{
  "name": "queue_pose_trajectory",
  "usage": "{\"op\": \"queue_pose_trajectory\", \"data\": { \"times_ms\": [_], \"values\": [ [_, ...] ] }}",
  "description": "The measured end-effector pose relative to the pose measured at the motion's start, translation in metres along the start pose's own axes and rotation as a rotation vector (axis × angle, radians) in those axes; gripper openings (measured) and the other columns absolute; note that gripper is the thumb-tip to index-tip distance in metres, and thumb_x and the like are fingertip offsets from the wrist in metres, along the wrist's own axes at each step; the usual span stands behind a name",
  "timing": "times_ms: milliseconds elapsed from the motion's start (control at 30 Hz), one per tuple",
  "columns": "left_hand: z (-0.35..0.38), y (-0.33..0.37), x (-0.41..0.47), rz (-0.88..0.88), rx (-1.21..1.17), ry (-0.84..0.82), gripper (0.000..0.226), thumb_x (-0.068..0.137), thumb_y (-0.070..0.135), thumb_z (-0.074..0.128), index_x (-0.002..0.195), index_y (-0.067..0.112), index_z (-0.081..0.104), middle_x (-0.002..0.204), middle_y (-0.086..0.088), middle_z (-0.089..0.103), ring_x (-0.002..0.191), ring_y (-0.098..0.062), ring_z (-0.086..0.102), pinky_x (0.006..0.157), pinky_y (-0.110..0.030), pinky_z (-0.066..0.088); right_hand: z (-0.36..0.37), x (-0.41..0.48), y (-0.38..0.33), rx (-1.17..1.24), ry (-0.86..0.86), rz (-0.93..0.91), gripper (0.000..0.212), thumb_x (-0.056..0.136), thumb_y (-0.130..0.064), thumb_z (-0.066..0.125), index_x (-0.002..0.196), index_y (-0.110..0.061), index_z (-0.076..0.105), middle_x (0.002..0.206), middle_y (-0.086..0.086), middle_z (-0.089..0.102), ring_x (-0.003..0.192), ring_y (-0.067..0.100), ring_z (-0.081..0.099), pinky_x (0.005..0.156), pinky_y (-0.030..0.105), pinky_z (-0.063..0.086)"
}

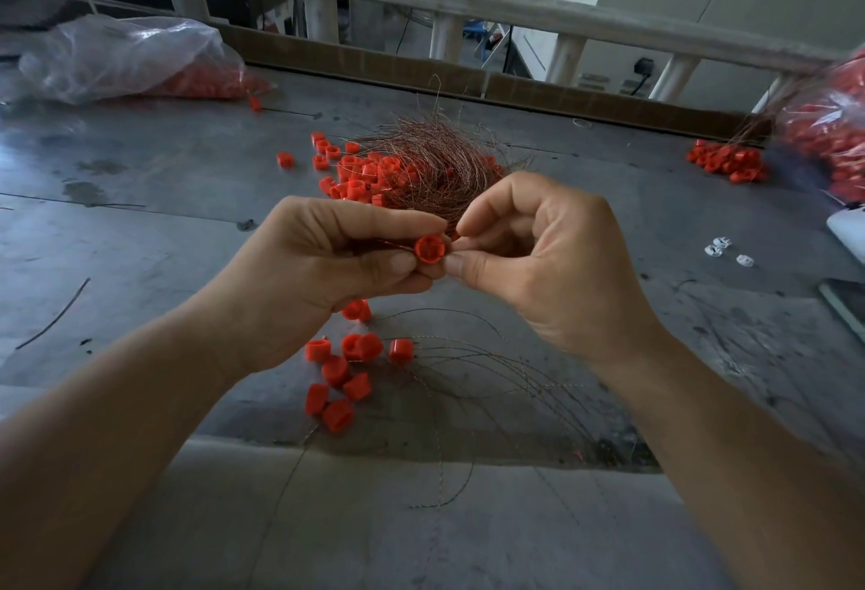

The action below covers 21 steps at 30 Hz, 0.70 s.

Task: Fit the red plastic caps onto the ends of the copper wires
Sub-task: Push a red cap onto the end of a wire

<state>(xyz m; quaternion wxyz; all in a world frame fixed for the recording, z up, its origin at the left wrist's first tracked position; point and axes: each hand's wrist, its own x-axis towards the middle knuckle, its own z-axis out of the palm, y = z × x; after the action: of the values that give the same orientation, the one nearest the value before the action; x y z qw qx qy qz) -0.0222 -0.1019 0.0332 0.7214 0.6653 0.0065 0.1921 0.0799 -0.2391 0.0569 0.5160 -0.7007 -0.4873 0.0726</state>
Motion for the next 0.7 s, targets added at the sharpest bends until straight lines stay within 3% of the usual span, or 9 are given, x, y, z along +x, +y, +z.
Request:
{"op": "queue_pose_trajectory", "data": {
  "times_ms": [267,500,700],
  "values": [
    [-0.0005,-0.0011,0.0003,0.004,-0.001,0.011,0.025,0.057,0.014,0.065,0.077,0.023,0.076,0.077,-0.002,0.074,0.074,-0.014,0.071,0.064,-0.017,0.054,0.0006,0.0017,0.0048,0.003,-0.004,0.024,0.028,0.067,-0.004,0.077,0.070,-0.023,0.056,0.060,-0.008,0.064,0.059,0.003,0.063,0.056,0.011,0.048],
    [-0.0003,-0.0015,-0.0008,0.008,-0.029,0.005,0.026,0.052,0.018,0.067,0.076,0.024,0.076,0.075,0.000,0.074,0.072,-0.011,0.070,0.063,-0.016,0.054,-0.0069,0.0021,-0.0015,0.204,-0.128,0.119,0.025,0.075,0.010,0.063,0.072,-0.014,0.058,0.063,0.000,0.065,0.061,0.012,0.065,0.052,0.019,0.051],
    [-0.0035,-0.0010,-0.0009,-0.010,-0.093,-0.010,0.025,0.054,0.014,0.067,0.077,0.019,0.076,0.076,-0.003,0.073,0.073,-0.013,0.070,0.063,-0.018,0.054,-0.0055,0.0019,-0.0020,0.303,-0.120,0.203,0.022,0.071,0.005,0.068,0.078,-0.010,0.055,0.065,0.000,0.062,0.059,0.013,0.065,0.052,0.022,0.053]
  ]
}}
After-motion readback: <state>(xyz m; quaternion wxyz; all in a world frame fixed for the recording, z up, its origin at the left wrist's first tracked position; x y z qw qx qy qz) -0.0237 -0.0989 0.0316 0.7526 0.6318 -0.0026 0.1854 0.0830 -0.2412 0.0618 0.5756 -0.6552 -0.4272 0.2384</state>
